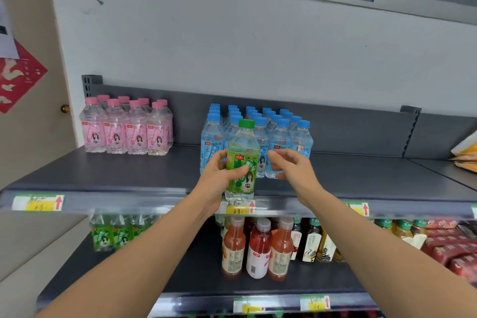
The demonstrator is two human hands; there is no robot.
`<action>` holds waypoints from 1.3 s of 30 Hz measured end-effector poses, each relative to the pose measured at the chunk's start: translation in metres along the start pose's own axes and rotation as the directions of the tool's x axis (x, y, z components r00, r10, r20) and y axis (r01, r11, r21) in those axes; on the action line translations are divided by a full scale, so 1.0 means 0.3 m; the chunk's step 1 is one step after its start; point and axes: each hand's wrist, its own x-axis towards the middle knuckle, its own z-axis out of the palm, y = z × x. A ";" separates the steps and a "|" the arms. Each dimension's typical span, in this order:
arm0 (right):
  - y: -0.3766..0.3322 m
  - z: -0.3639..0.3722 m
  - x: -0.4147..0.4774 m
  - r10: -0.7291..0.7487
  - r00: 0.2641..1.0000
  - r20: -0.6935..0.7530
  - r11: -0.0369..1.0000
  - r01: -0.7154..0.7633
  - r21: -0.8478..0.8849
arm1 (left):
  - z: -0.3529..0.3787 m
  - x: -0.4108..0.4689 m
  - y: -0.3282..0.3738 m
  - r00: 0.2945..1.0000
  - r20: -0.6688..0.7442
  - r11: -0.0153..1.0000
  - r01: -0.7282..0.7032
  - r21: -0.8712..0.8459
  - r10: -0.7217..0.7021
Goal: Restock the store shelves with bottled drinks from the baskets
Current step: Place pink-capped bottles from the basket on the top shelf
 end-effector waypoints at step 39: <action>0.369 1.246 -0.300 0.263 0.791 0.553 0.956 -0.290 -0.040 | -1.173 -0.288 -0.397 0.900 -0.396 0.834 0.354 0.423 -0.181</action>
